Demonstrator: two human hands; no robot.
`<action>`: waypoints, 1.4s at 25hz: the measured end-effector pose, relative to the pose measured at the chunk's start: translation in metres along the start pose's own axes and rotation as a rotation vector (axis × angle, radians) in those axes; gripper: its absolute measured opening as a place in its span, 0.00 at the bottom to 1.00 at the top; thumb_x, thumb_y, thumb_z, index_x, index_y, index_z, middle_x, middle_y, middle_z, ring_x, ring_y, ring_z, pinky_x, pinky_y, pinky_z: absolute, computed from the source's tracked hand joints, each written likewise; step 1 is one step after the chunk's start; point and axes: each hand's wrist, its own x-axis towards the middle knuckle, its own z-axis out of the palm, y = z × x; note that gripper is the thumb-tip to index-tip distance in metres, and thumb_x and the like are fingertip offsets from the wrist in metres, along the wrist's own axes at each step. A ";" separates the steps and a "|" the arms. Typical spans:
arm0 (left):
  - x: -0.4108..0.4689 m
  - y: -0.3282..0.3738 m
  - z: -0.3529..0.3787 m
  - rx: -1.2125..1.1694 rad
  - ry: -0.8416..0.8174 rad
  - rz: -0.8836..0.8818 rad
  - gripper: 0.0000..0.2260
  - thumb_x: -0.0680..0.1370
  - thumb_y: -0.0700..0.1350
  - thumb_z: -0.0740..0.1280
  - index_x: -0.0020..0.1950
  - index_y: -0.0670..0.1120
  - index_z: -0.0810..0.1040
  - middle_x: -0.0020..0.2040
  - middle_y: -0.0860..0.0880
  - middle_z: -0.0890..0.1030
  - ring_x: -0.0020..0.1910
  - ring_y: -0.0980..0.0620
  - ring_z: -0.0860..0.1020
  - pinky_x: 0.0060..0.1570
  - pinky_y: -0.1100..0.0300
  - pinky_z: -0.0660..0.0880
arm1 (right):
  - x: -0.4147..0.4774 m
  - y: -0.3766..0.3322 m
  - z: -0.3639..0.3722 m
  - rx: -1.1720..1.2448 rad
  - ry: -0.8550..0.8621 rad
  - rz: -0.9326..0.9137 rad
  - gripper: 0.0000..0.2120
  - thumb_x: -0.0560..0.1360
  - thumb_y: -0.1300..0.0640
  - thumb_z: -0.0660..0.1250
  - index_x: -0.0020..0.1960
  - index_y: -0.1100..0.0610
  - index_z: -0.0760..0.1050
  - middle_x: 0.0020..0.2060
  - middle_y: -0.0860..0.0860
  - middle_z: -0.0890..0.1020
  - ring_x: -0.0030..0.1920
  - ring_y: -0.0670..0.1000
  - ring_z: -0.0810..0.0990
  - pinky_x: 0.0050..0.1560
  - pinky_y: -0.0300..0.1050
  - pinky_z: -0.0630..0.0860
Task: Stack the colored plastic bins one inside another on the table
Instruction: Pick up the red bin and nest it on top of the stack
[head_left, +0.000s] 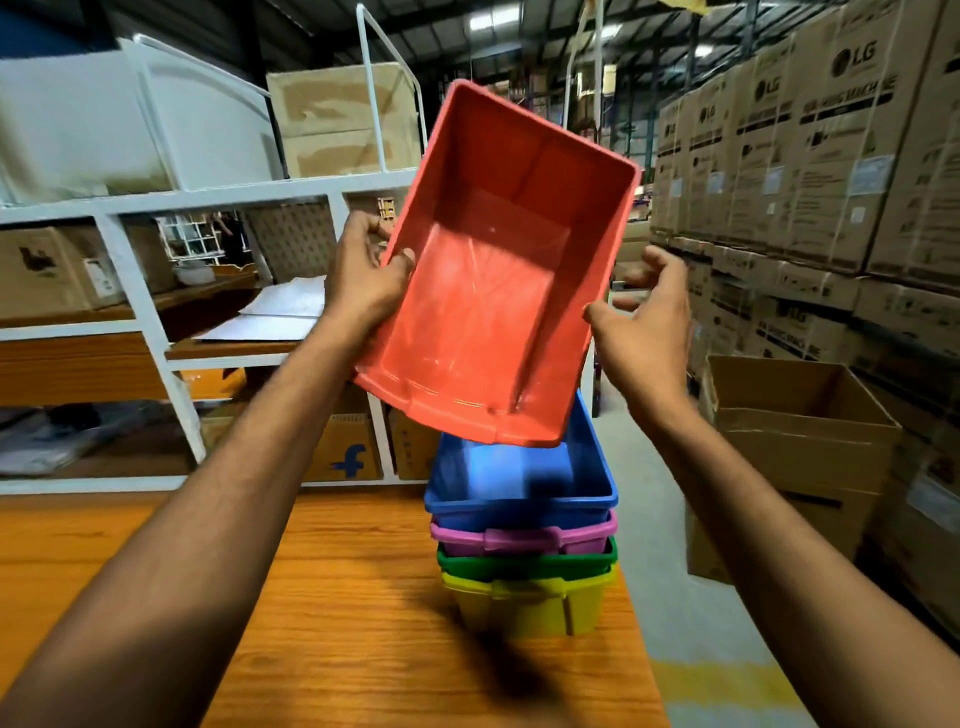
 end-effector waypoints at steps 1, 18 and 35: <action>-0.007 -0.005 0.002 -0.099 0.015 -0.056 0.10 0.72 0.46 0.70 0.45 0.58 0.70 0.42 0.47 0.78 0.41 0.46 0.77 0.43 0.44 0.78 | 0.005 0.003 0.002 0.079 -0.089 0.122 0.32 0.68 0.60 0.71 0.72 0.54 0.69 0.53 0.48 0.80 0.46 0.46 0.80 0.51 0.46 0.79; -0.033 -0.061 -0.014 -0.299 -0.264 -0.390 0.09 0.86 0.46 0.61 0.63 0.54 0.77 0.49 0.50 0.81 0.47 0.53 0.79 0.48 0.53 0.80 | 0.023 0.002 -0.011 0.177 -0.569 0.171 0.25 0.80 0.65 0.67 0.73 0.47 0.73 0.52 0.52 0.74 0.50 0.50 0.78 0.49 0.48 0.78; 0.004 -0.078 0.000 -0.555 -0.392 -0.700 0.05 0.81 0.40 0.68 0.55 0.39 0.80 0.44 0.44 0.83 0.34 0.55 0.85 0.43 0.58 0.83 | 0.081 0.058 0.006 0.447 -0.648 0.759 0.09 0.80 0.64 0.65 0.60 0.60 0.76 0.41 0.53 0.80 0.36 0.47 0.83 0.49 0.44 0.83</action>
